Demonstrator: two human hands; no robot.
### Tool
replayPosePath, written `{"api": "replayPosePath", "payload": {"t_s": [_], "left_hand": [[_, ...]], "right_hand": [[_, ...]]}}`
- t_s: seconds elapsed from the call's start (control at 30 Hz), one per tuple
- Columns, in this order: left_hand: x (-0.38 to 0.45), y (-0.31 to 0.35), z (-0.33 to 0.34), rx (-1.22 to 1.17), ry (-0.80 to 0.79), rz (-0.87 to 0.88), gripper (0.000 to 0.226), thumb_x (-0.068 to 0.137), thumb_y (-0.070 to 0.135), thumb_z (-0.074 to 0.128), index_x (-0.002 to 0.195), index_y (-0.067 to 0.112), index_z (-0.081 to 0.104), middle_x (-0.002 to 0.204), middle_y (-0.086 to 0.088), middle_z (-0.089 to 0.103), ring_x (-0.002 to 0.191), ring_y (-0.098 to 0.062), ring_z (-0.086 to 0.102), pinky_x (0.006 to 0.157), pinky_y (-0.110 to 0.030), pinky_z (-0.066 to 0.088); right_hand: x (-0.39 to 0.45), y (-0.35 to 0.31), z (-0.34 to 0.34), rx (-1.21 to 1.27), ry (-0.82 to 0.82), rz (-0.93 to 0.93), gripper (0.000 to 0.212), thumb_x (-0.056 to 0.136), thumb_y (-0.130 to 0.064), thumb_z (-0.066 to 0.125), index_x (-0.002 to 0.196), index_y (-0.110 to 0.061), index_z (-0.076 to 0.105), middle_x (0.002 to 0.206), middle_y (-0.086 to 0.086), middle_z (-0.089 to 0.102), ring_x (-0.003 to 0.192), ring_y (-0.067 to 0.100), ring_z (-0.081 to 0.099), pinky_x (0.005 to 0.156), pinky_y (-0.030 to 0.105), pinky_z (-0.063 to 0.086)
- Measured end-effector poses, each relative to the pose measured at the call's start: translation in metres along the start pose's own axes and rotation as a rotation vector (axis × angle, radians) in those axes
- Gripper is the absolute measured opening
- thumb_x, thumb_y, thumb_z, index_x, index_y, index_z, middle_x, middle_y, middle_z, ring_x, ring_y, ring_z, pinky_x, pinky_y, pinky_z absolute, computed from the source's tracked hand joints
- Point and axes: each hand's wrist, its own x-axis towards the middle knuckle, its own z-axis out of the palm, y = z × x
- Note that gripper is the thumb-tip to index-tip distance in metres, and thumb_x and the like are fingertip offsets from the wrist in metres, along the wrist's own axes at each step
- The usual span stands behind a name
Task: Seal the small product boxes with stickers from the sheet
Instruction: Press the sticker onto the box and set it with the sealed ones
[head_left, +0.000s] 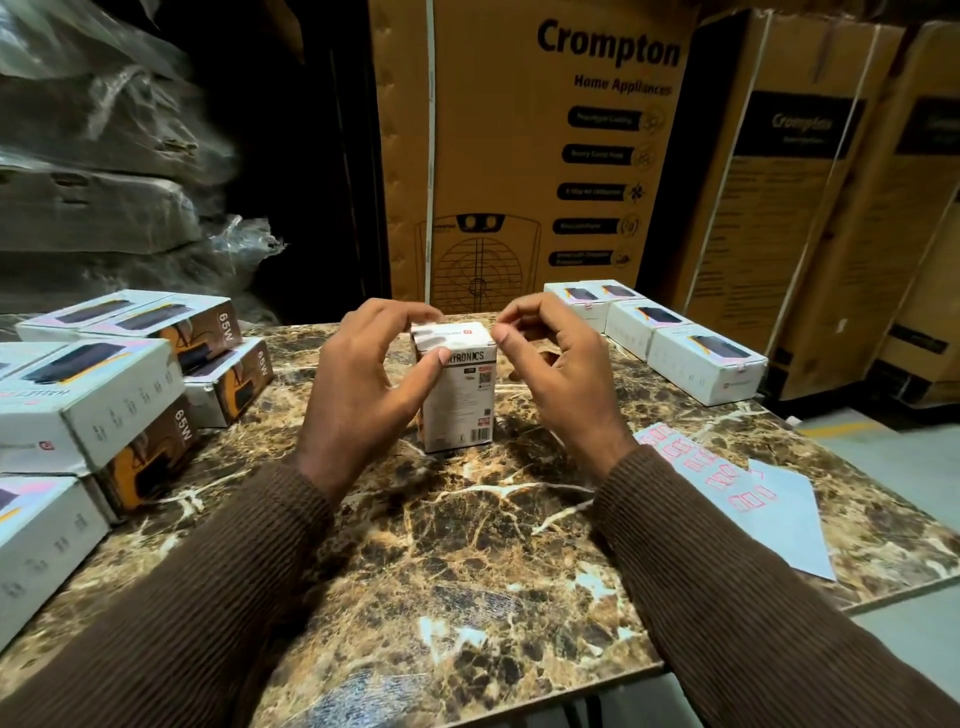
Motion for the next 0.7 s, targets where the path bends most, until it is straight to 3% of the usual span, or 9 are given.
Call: {"api": "replayPosePath", "payload": {"t_s": [0.13,0.2,0.3,0.37,0.43,0.53,0.7], "left_hand": [[-0.003,0.020,0.000,0.025,0.035,0.100,0.030,0.099,0.023,0.071,0.127,0.013,0.068,0.126,-0.003,0.063,0.116,-0.017,0.056,0.096,-0.025,0.046],[-0.008,0.036,0.007,-0.011,-0.012,0.192,0.027,0.099,0.023,0.068,0.125,0.013,0.069,0.124,-0.004,0.064,0.115,-0.016,0.056,0.096,-0.025,0.047],[-0.021,0.060,0.025,-0.118,-0.283,0.291,0.030,0.100,0.032,0.064,0.126,0.018,0.069,0.129,0.001,0.063,0.120,-0.011,0.056,0.102,-0.033,0.053],[-0.031,0.075,0.038,-0.143,-0.526,0.277,0.040,0.104,0.045,0.055,0.138,0.025,0.064,0.143,0.006,0.057,0.130,-0.006,0.050,0.110,-0.035,0.049],[-0.041,0.087,0.052,-0.127,-0.691,0.268,0.051,0.106,0.056,0.046,0.151,0.032,0.053,0.159,0.009,0.043,0.141,-0.004,0.040,0.118,-0.037,0.042],[-0.046,0.089,0.065,-0.072,-0.799,0.298,0.059,0.106,0.067,0.034,0.157,0.040,0.043,0.167,0.012,0.033,0.149,-0.006,0.032,0.122,-0.042,0.036],[-0.045,0.089,0.074,-0.055,-0.880,0.292,0.064,0.104,0.071,0.033,0.160,0.041,0.040,0.169,0.011,0.030,0.151,-0.006,0.030,0.124,-0.037,0.030]], "right_hand": [[0.004,-0.017,-0.025,0.185,0.235,0.087,0.009,0.104,-0.017,0.063,0.108,-0.010,0.067,0.099,0.008,0.069,0.088,0.023,0.065,0.068,0.036,0.058],[0.005,-0.024,-0.048,0.246,0.272,0.120,0.010,0.103,-0.016,0.063,0.106,-0.008,0.069,0.097,0.015,0.071,0.083,0.028,0.065,0.064,0.034,0.055],[0.000,-0.022,-0.089,0.192,0.089,0.160,0.012,0.103,-0.014,0.064,0.107,-0.005,0.072,0.093,0.013,0.073,0.078,0.015,0.065,0.061,0.025,0.052],[-0.007,-0.007,-0.117,0.094,-0.094,0.198,0.011,0.102,-0.011,0.066,0.106,-0.005,0.075,0.091,0.012,0.074,0.077,0.010,0.065,0.063,0.020,0.050],[-0.015,0.014,-0.143,-0.086,-0.273,0.231,0.010,0.100,-0.010,0.069,0.103,-0.012,0.078,0.088,0.002,0.075,0.078,0.010,0.067,0.069,0.023,0.052],[-0.027,0.041,-0.169,-0.342,-0.441,0.229,0.018,0.097,-0.008,0.072,0.098,-0.024,0.080,0.094,-0.007,0.078,0.088,0.013,0.072,0.077,0.033,0.057],[-0.034,0.057,-0.182,-0.526,-0.511,0.195,0.028,0.094,-0.004,0.072,0.098,-0.032,0.079,0.097,-0.018,0.073,0.094,0.001,0.068,0.078,0.021,0.051]]}}
